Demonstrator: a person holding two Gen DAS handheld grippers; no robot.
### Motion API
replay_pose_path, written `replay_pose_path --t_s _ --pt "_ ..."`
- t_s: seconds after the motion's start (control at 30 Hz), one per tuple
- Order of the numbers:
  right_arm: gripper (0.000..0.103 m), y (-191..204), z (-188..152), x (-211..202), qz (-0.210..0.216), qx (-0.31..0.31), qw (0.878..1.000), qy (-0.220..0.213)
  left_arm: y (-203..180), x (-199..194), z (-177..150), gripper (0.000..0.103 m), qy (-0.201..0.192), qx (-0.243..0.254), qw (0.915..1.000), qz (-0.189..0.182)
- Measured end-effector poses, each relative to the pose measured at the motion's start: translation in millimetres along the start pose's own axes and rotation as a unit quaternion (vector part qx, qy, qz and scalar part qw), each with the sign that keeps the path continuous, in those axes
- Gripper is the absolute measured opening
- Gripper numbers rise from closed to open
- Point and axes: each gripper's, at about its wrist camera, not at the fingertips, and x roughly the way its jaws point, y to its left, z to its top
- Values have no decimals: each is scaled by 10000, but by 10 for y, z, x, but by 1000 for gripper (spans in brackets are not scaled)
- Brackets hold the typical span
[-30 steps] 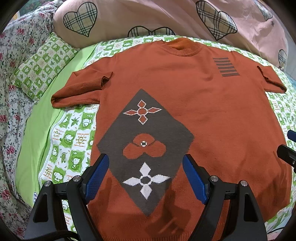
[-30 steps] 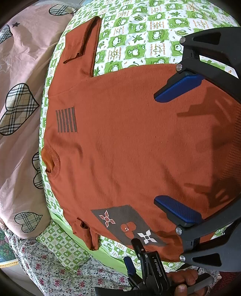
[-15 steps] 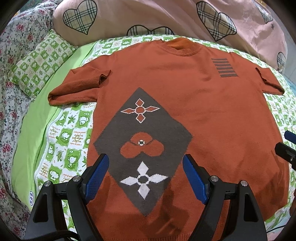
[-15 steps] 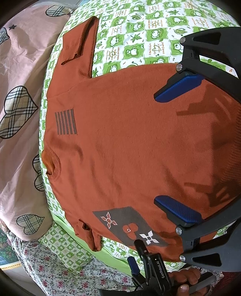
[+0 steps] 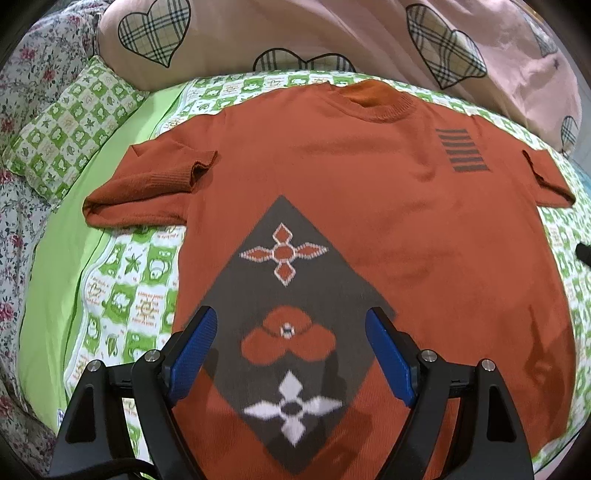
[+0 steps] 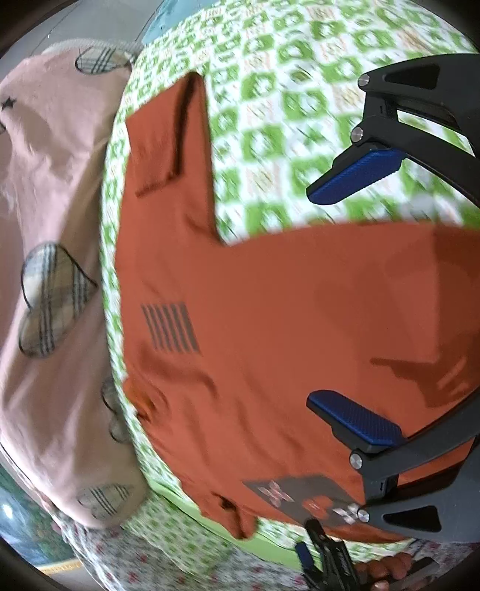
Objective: Fold small clothes
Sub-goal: 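Grasp the sleeve cuff of the orange sweater with the right gripper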
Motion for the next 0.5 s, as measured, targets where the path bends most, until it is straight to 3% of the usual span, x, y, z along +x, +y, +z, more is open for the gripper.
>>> replay_pose_path --t_s 0.37,0.5 --pt "100 -749 822 334 -564 292 9964 -568 149 228 557 83 -343 -287 9990 44" --pt "89 -978 1130 592 -763 338 9950 -543 196 310 682 84 -314 -349 9989 54"
